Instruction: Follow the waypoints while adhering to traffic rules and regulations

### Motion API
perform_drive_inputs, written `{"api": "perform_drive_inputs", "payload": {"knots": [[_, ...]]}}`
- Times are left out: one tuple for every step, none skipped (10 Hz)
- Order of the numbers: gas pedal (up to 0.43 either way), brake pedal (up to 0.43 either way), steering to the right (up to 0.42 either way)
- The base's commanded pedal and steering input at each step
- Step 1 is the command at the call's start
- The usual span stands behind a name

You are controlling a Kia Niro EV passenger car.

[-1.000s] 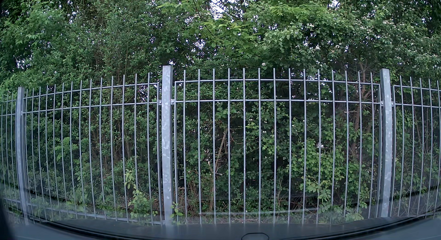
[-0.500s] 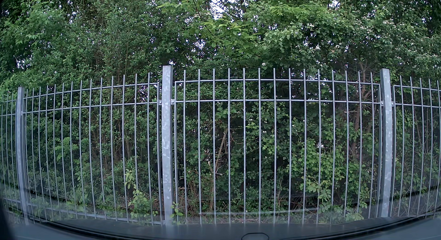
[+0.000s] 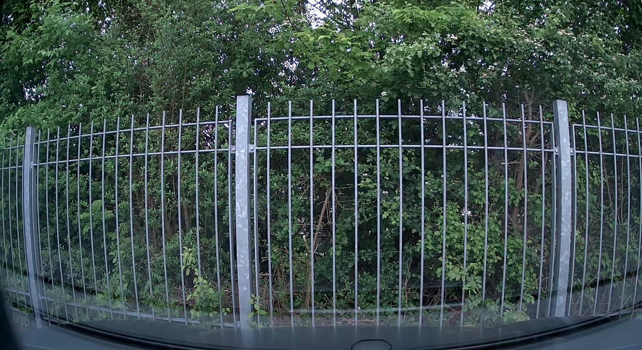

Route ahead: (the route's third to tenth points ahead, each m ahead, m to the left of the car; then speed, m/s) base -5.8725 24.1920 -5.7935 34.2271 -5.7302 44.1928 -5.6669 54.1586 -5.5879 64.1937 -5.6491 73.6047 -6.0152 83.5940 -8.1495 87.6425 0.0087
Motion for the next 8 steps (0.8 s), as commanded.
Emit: {"api": "perform_drive_inputs", "payload": {"knots": [[0.0,0.299,-0.006],[0.0,0.299,-0.006],[0.0,0.299,-0.006],[0.0,0.299,-0.006],[0.0,0.299,-0.006],[0.0,0.299,-0.006],[0.0,0.299,-0.006],[0.0,0.299,-0.005]]}}
